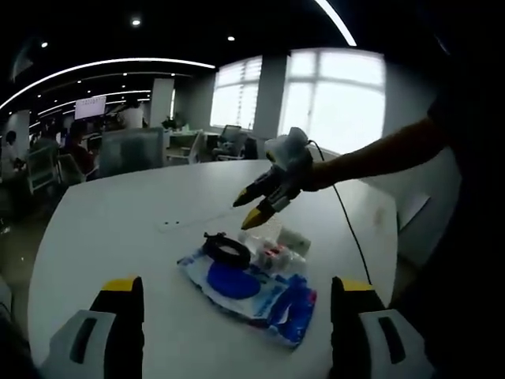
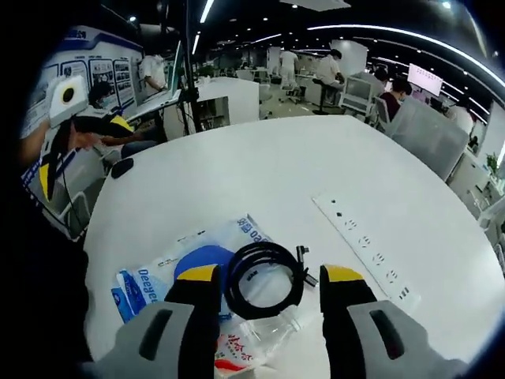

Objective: Arrange the tabletop items into an orderly group along one side of the table until the central work area is clear of visible clutter.

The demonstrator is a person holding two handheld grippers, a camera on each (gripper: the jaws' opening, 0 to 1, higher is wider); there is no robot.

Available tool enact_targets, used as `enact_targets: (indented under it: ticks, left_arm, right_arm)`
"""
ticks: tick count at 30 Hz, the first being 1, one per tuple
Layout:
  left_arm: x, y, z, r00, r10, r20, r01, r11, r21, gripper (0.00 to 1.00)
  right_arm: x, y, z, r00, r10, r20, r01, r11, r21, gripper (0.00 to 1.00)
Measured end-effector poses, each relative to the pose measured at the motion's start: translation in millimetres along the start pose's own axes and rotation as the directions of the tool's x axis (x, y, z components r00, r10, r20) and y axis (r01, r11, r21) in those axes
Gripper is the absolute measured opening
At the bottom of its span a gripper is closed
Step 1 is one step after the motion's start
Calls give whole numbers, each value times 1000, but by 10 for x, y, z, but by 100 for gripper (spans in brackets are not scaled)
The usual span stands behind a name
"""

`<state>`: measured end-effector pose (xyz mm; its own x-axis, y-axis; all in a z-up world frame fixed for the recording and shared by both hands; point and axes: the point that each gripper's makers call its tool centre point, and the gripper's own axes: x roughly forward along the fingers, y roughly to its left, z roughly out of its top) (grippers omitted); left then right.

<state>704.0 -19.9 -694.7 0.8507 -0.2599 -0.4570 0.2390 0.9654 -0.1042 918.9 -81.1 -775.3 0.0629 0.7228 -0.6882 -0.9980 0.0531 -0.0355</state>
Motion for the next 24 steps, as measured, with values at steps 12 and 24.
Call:
enact_targets:
  ticks: [12,24]
  left_arm:
    - [50,9,3,1000,11,-13,-11,1000,11,97]
    - [159,113,8,1000,20,-11,-20,1000,0,97]
  right_arm:
    - [189,-145,-11,1000,-10,-21,10,1000,-23,45]
    - [463,-242,-209,997,5,-80,-9,999,-42,40]
